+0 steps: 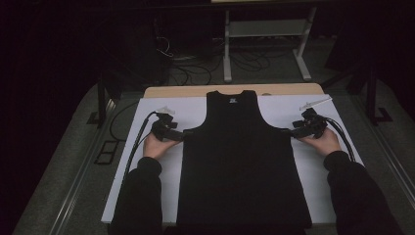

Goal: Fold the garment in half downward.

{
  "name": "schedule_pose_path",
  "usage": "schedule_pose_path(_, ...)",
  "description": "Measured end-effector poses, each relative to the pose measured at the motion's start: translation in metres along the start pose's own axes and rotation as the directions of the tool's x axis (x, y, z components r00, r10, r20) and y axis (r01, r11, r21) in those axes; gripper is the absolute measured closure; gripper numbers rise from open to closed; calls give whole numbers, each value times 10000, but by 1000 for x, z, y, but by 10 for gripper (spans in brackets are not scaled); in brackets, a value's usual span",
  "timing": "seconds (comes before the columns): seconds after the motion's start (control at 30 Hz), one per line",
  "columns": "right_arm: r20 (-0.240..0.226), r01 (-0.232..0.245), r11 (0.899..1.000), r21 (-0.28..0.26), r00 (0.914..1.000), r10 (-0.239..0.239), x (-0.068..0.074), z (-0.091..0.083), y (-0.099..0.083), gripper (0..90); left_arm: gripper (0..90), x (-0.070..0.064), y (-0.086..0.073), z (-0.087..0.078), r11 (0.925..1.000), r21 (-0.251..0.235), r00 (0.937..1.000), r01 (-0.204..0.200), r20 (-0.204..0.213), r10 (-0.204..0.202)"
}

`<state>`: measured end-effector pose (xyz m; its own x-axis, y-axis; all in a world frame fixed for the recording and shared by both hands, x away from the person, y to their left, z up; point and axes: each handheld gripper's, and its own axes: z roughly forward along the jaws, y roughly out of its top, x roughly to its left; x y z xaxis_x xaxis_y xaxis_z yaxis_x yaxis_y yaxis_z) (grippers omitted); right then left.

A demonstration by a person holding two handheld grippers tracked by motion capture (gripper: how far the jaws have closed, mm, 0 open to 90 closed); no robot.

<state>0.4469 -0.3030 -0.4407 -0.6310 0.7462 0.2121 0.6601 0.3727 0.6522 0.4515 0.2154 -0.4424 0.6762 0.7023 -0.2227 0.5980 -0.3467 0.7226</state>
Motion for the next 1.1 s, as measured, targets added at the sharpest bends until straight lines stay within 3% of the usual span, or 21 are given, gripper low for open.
schedule_pose_path(0.37, 267, -41, 9999, 112, 9996, 38, 2, 5, 0, 267, 157, -1, -2, 8, 9997, 237, 10000, -6, -62, 7)
schedule_pose_path(0.57, 533, 39, 9999, 150, 9986, -46, 3, 7, 1, 329, 273, -2, -2, 9, 9997, 241, 9998, -107, -192, 112)
schedule_pose_path(0.87, 1046, -70, 9996, 280, 9945, 40, 5, 10, 1, 485, 430, -5, -3, 10, 9997, 214, 9997, -122, -219, 127)
schedule_pose_path(1.1, 756, -142, 9989, 450, 9971, 108, 6, 8, 1, 689, 574, -8, -3, 11, 9992, 298, 9994, -257, -240, 264)
